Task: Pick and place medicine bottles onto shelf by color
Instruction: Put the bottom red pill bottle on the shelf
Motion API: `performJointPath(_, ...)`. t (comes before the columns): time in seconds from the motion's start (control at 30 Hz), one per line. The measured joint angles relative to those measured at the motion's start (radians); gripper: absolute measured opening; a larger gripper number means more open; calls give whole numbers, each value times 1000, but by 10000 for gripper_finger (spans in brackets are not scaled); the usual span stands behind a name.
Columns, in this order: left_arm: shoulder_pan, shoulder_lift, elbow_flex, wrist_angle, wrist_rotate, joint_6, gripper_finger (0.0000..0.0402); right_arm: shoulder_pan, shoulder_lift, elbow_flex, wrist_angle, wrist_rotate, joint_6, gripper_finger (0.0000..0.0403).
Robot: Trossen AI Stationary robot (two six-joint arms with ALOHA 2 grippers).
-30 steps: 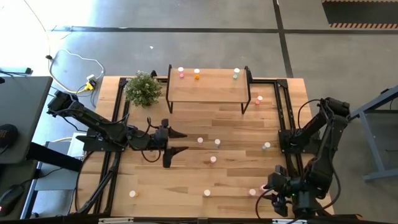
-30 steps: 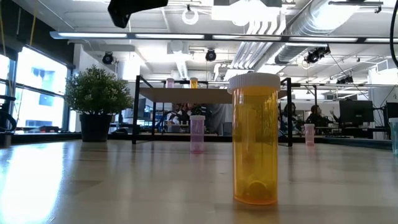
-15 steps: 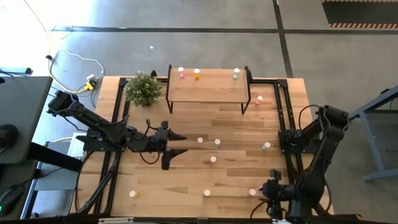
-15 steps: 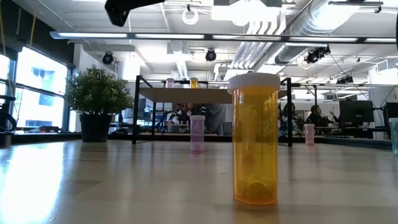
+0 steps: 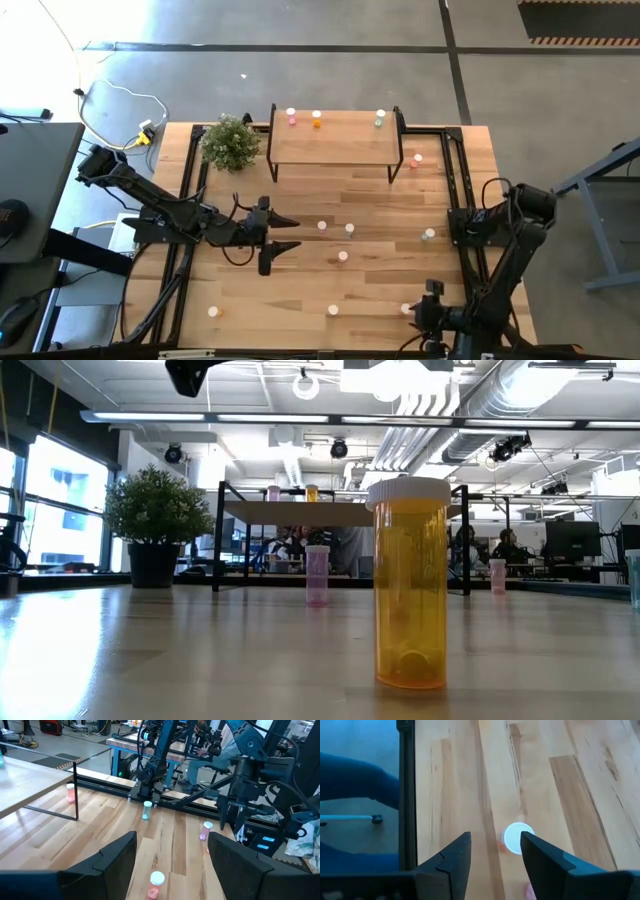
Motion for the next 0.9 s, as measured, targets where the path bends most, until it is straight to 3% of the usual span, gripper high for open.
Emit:
performJointPath(0.37,0,0,0,-10,0,9,236,-104,0,0,-60,-146,-25,191)
performJointPath(0.9,0,0,0,-12,0,9,236,-107,21,0,-41,-171,-52,198)
